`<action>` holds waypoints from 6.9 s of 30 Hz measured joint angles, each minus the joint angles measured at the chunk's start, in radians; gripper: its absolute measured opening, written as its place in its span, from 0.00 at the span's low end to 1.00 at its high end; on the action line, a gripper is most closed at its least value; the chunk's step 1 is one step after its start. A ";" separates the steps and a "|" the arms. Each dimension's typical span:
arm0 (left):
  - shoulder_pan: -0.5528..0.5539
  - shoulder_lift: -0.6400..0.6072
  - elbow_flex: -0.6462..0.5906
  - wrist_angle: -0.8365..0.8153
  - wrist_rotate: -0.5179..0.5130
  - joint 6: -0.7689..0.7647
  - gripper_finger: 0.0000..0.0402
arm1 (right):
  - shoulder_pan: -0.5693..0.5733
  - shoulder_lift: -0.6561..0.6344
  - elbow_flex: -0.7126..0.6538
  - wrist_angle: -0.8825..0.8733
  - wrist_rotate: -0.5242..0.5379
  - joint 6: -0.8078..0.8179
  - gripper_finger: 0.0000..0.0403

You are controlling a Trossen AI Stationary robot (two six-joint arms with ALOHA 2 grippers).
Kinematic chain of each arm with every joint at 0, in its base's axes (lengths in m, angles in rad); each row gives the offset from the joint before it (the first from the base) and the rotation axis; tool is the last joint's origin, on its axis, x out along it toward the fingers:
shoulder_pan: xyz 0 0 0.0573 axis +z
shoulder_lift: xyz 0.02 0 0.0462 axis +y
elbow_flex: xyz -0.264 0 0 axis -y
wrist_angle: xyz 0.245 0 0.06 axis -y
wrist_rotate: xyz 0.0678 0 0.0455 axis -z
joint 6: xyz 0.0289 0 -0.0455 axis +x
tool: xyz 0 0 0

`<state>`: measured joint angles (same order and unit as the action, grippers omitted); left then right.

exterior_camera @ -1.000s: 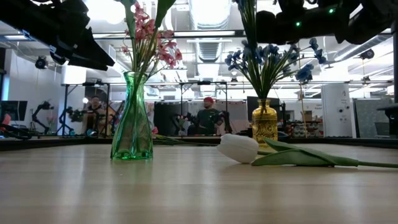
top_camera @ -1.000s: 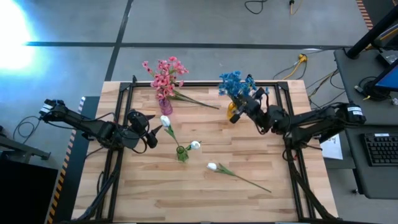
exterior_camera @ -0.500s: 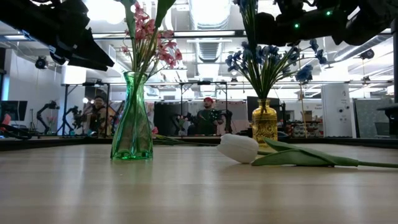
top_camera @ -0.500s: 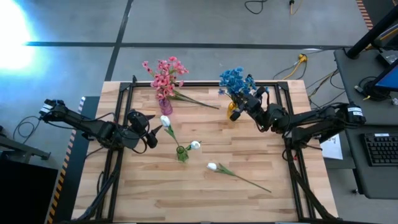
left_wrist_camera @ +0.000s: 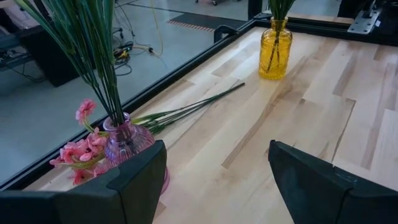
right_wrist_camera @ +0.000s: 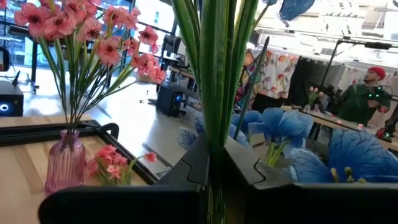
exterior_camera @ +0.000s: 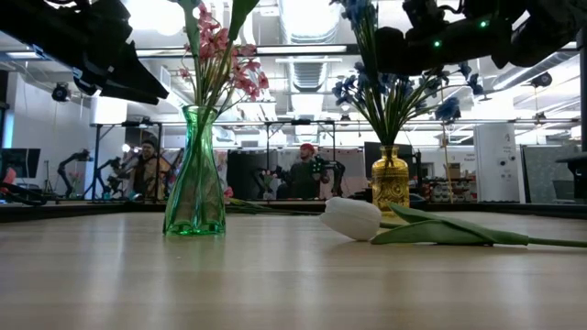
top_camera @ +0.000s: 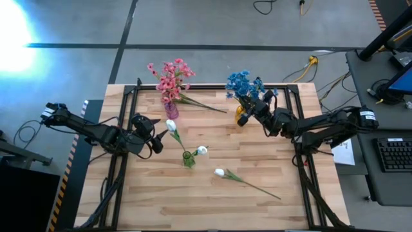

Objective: Sort flowers into vase by color
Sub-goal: Put the blue flower into the yellow vase

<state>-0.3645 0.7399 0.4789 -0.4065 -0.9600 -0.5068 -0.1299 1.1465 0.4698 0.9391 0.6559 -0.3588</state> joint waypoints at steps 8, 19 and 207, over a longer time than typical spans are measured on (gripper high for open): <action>0.000 0.000 0.000 0.000 0.000 0.000 0.67 | 0.000 0.000 0.000 0.000 0.000 0.009 0.04; 0.000 0.000 0.000 0.000 0.000 0.000 0.67 | -0.002 0.001 -0.015 -0.018 0.000 0.047 0.04; 0.000 0.000 -0.004 -0.018 0.001 0.000 0.67 | 0.110 -0.111 0.082 -0.471 0.262 0.370 0.03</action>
<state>-0.3648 0.7403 0.4747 -0.4240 -0.9592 -0.5069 -0.0200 1.0355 0.5518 0.4680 0.9180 0.0116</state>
